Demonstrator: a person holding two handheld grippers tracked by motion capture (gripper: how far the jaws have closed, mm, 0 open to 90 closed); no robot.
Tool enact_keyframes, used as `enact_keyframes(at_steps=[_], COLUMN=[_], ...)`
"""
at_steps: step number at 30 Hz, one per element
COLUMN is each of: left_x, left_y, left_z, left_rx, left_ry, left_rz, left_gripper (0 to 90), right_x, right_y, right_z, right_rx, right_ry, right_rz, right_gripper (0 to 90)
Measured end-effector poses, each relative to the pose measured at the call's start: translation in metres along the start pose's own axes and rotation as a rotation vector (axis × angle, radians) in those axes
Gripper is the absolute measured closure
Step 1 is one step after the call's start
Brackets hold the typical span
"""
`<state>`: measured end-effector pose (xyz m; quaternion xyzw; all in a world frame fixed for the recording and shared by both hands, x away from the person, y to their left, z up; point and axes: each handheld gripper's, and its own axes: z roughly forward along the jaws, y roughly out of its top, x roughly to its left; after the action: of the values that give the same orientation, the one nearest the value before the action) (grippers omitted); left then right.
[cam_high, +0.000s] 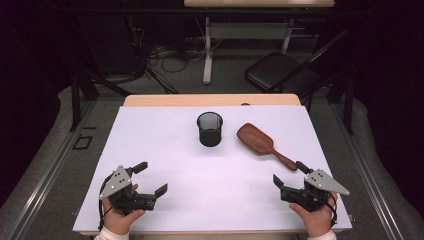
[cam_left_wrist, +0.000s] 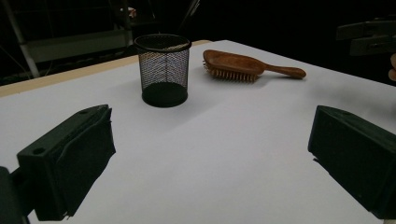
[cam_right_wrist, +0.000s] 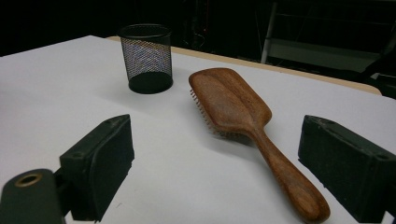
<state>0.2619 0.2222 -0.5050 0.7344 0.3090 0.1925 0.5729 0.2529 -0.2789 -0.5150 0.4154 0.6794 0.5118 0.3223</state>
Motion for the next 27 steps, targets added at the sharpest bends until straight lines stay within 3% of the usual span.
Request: enact_keyframes(at_steps=[11, 18, 27], left_x=[-0.001, -0.001, 0.002], left_y=[-0.001, -0.004, -0.005], left_z=[0.0, -0.001, -0.005], left_rx=[0.013, 0.019, 0.01], left_ry=[0.01, 0.009, 0.016], left_rz=[0.006, 0.002, -0.015], left_gripper=[0.4, 0.4, 0.4], right_x=[-0.006, -0.006, -0.005], right_y=[0.0, 0.001, 0.005], right_z=[0.001, 0.006, 0.01], right_rx=[0.006, 0.029, 0.06], right_ry=[-0.021, -0.016, -0.014], right_rz=[-0.001, -0.035, -0.018], right_gripper=[11.5, 13.7, 13.7])
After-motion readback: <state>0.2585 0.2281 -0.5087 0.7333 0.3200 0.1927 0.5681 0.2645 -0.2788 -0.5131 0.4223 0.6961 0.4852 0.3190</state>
